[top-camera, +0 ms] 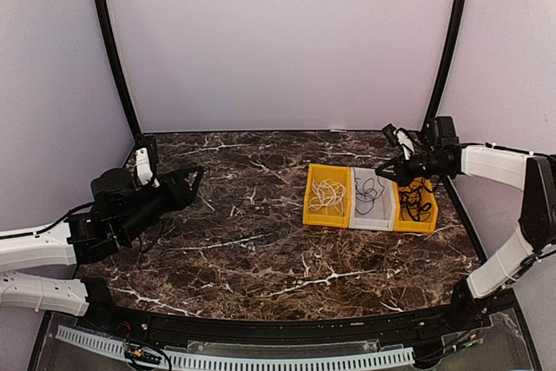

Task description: Untangle the cables

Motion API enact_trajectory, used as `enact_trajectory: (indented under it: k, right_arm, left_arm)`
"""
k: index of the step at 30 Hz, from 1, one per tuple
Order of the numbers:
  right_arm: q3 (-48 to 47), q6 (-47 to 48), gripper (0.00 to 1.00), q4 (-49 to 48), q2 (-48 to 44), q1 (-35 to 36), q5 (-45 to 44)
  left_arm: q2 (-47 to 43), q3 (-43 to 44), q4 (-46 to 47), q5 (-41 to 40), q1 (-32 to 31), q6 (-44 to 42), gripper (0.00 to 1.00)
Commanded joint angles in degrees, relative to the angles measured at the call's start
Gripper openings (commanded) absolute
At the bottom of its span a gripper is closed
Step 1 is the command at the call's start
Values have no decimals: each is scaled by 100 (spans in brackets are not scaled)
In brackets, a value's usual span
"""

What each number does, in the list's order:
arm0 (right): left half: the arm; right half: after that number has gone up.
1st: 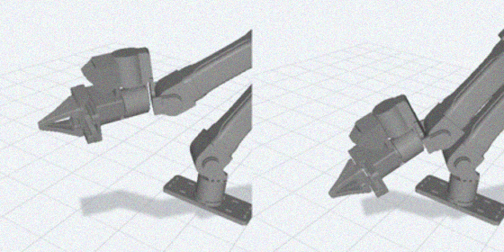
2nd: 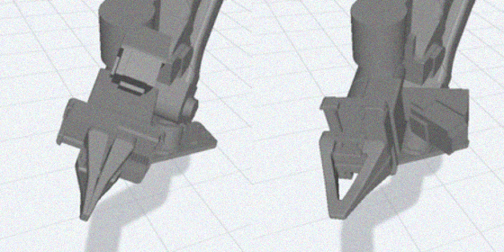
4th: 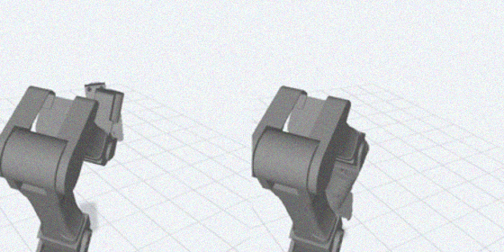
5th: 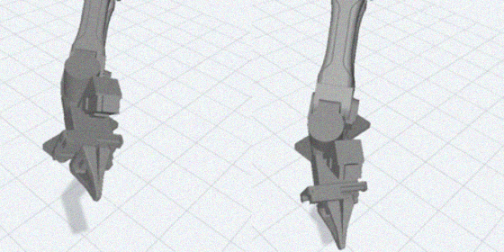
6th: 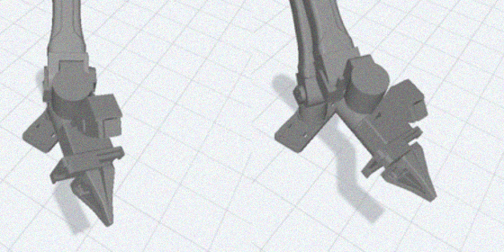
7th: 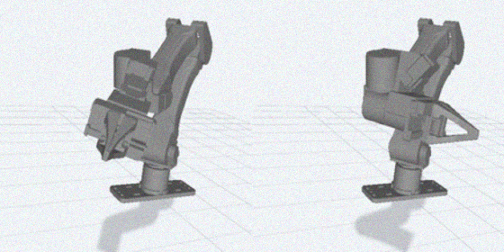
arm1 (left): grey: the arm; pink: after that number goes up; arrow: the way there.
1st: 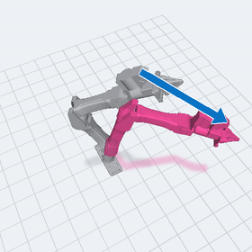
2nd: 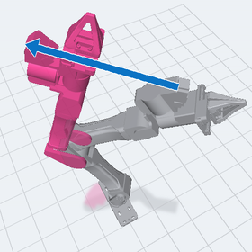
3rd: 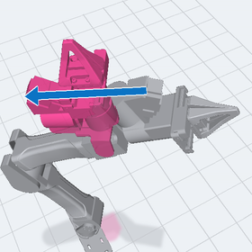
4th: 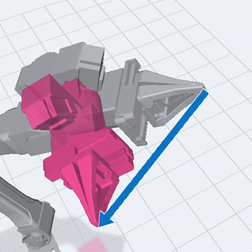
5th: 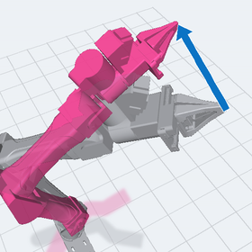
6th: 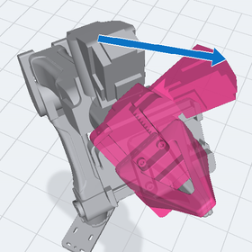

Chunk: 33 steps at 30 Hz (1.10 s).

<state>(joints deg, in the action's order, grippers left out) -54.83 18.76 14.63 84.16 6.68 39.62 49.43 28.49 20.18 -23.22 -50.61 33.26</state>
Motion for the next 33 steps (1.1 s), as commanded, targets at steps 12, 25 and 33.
enact_trajectory:
  k: [12, 25, 33]
  right_arm:
    - [-407, 168, 0, 817, 610, 580, -1546]
    - [-686, 14, 0, 1494, 818, 932, -2971]
    - [-948, 108, 0, 2292, 871, 932, -2806]
  left_arm:
    - [68, -162, 377, -46, 22, -48, 55]
    - [-272, -496, 319, -166, 25, 11, 56]
    - [-237, -512, 415, -171, 18, -1, 56]
